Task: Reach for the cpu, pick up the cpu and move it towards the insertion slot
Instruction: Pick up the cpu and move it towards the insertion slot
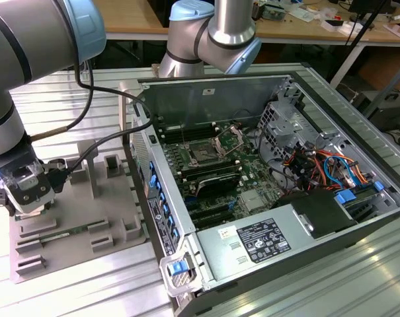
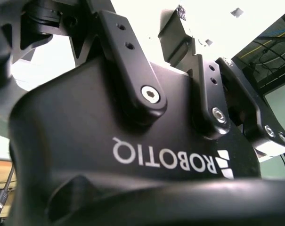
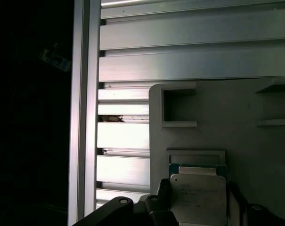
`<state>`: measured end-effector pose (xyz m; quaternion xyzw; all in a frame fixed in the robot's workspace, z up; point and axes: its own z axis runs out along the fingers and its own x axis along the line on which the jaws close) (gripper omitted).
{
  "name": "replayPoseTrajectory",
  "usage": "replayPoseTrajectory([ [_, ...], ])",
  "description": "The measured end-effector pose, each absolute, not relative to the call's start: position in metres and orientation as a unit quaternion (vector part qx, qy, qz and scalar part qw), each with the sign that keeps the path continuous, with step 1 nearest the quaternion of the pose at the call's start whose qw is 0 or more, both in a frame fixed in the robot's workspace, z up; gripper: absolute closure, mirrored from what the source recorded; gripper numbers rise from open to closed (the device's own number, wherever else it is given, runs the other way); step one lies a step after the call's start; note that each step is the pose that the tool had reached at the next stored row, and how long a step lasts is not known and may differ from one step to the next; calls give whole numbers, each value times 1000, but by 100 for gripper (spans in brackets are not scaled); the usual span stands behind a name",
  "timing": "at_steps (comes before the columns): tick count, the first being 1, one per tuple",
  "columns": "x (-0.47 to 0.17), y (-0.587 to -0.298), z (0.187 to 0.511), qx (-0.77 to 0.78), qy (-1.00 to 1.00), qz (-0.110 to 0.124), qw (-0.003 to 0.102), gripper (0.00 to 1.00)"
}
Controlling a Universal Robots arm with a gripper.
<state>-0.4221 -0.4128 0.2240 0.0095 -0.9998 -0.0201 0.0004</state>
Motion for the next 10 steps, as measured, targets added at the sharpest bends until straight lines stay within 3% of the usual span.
replayPoseTrajectory([
  [10, -422, -413, 229, 10, -1000, -20, 0, 45],
])
